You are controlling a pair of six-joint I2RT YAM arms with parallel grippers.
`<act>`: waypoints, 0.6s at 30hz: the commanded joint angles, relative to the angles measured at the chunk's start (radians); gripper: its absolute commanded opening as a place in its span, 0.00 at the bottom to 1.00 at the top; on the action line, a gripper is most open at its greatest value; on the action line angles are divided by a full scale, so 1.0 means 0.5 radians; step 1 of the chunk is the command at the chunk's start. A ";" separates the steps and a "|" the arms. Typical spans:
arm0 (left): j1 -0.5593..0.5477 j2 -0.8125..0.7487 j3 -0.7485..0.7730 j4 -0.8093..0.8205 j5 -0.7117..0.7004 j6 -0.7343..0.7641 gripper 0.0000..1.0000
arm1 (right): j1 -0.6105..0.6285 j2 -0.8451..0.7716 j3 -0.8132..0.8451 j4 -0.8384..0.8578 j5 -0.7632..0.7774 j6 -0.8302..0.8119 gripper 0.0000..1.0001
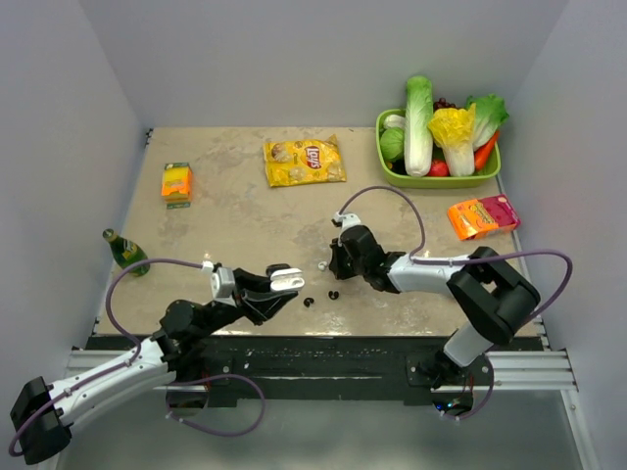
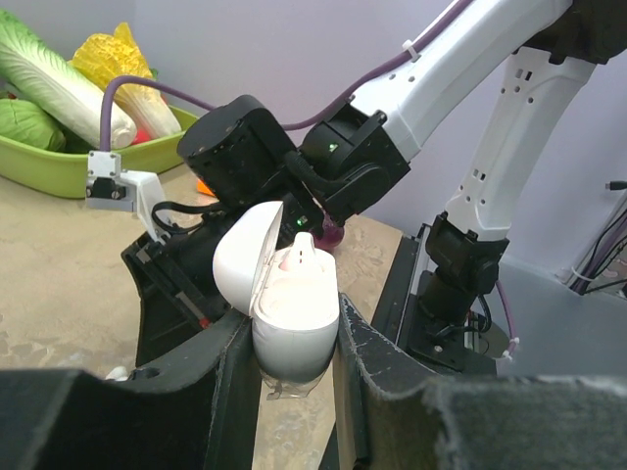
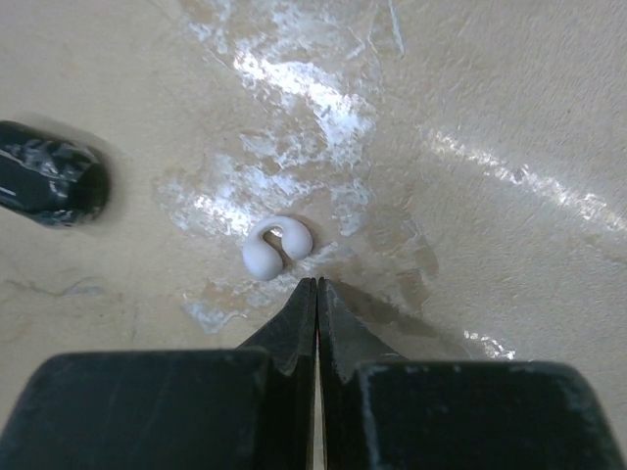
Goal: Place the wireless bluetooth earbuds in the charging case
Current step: Adjust the earbud at the center of the board.
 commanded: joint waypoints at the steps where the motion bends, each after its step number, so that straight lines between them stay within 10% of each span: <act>1: 0.004 -0.032 -0.009 0.090 -0.024 -0.010 0.00 | -0.001 0.072 0.012 0.041 0.077 0.009 0.00; 18: 0.004 -0.032 -0.030 0.096 -0.018 -0.010 0.00 | -0.008 0.358 0.297 -0.014 0.077 -0.209 0.01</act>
